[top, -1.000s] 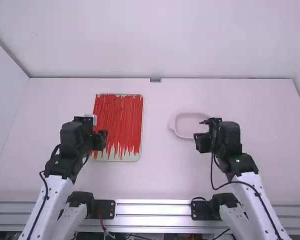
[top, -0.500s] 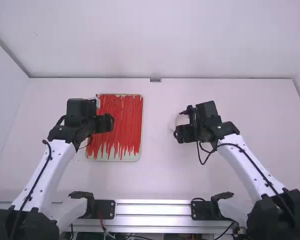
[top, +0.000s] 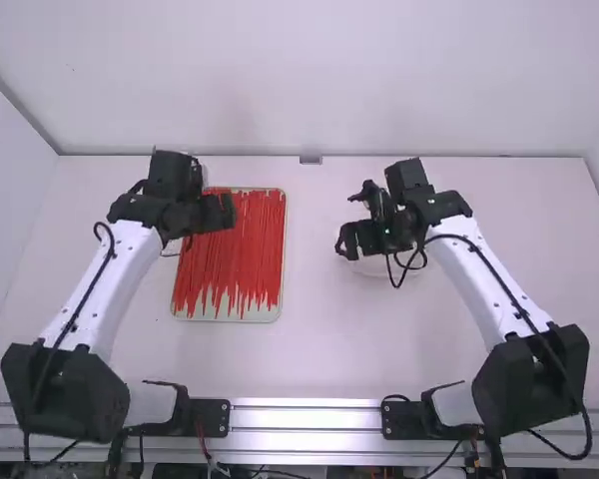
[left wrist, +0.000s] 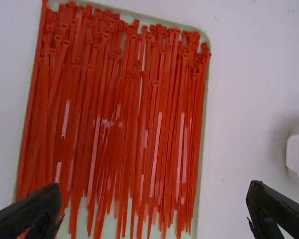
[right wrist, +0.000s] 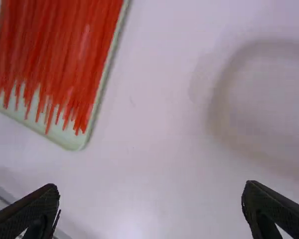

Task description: Fasten the cable tie

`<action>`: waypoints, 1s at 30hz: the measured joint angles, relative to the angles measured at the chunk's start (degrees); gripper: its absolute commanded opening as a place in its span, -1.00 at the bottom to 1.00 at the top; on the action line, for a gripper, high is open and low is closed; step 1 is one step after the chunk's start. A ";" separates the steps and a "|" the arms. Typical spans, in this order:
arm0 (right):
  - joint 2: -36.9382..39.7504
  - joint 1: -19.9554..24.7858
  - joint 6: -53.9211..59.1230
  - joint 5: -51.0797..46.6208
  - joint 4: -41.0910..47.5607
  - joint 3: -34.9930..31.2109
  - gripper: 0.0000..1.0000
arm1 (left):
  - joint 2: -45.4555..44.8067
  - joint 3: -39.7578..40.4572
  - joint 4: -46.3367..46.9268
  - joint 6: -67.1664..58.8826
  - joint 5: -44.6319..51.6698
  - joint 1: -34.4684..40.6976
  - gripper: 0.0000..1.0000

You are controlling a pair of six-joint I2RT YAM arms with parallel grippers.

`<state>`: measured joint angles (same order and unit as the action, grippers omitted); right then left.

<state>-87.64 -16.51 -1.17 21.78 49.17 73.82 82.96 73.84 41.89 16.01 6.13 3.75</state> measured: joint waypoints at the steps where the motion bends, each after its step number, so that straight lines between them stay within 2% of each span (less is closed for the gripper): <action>1: -0.39 -0.24 -0.48 0.59 -0.31 0.52 0.99 | 2.25 2.80 1.44 -0.59 -0.33 -0.07 0.98; 5: -0.96 -1.25 -1.44 1.55 -1.38 0.85 0.99 | 9.81 10.32 3.82 -1.55 -0.68 -0.09 0.98; 13: -1.07 -4.20 -3.02 1.88 -2.51 0.85 1.00 | 22.51 18.71 4.79 -2.75 -0.85 -0.09 0.99; 24: -1.09 -5.07 -3.30 1.90 -1.97 0.85 0.99 | 32.02 19.02 -1.86 -2.93 -0.85 0.50 0.93; 27: -1.07 -4.96 -3.34 1.90 -1.77 0.85 0.99 | 34.29 18.99 -3.89 -2.91 -0.87 1.05 0.86; 30: -1.07 -4.96 -3.32 1.88 -1.57 0.85 0.99 | 36.70 19.02 -5.92 -2.64 -0.85 2.14 0.70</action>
<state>-88.71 -21.47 -4.49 23.66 47.59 74.67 119.66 92.86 35.97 13.37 5.28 5.89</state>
